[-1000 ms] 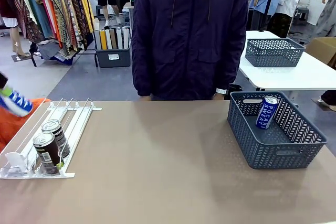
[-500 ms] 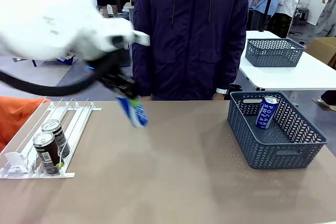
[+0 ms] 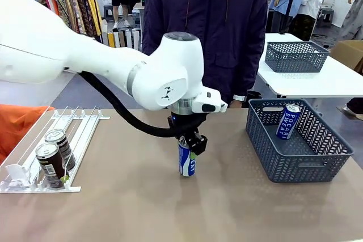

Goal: Retrieve and store the cans from the dispenser.
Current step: Pick up the last remaining can from one row of the Automatic Can Dispenser and place it in the middle of the table.

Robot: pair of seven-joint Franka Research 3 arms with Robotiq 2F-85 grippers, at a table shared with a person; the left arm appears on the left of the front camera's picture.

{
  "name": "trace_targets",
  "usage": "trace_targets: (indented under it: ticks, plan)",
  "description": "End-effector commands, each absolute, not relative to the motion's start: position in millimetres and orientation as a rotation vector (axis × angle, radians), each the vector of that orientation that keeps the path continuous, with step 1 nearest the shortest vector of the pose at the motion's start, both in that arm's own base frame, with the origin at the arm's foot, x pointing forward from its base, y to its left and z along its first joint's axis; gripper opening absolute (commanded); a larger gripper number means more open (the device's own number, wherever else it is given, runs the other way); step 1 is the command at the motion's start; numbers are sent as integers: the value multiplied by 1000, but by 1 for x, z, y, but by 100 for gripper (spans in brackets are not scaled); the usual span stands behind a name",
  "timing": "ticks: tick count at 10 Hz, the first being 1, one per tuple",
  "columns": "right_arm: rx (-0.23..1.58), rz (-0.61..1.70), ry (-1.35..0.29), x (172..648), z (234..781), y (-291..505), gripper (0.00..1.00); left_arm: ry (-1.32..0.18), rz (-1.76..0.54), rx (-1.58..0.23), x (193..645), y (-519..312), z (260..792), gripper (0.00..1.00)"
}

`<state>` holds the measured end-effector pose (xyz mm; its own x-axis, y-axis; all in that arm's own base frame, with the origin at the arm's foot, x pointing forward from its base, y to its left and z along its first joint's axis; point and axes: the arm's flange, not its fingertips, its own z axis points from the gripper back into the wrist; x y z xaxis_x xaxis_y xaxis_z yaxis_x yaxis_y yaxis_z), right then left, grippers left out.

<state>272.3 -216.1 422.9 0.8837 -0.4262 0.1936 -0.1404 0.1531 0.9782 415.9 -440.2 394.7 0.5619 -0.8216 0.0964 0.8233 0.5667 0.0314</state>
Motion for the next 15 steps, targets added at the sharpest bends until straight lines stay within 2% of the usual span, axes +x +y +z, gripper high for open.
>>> trace_targets:
  ticks: [1,4,5,6,7,10,12,15]
  plan:
    - [1422,-199,-508,274,425,-217,100,-109,-921,-1,427,-435,412,0]
    - [1422,-199,-508,274,425,-217,100,-72,-942,12,425,-437,402,0]
    - [1422,-199,-508,274,425,-217,100,-74,-947,18,423,-438,401,30]
    - [1422,-199,-508,274,425,-217,100,-82,-951,24,422,-439,402,86]
    - [1422,-199,-508,274,425,-217,100,-87,-949,20,423,-438,403,100]
    - [1422,-199,-508,274,425,-217,100,-118,-943,-27,421,-425,421,100]
    - [1422,-199,-508,274,425,-217,100,-147,-989,-169,403,-383,478,100]
    - [1422,-199,-508,274,425,-217,100,-254,-955,-333,371,-271,553,100]
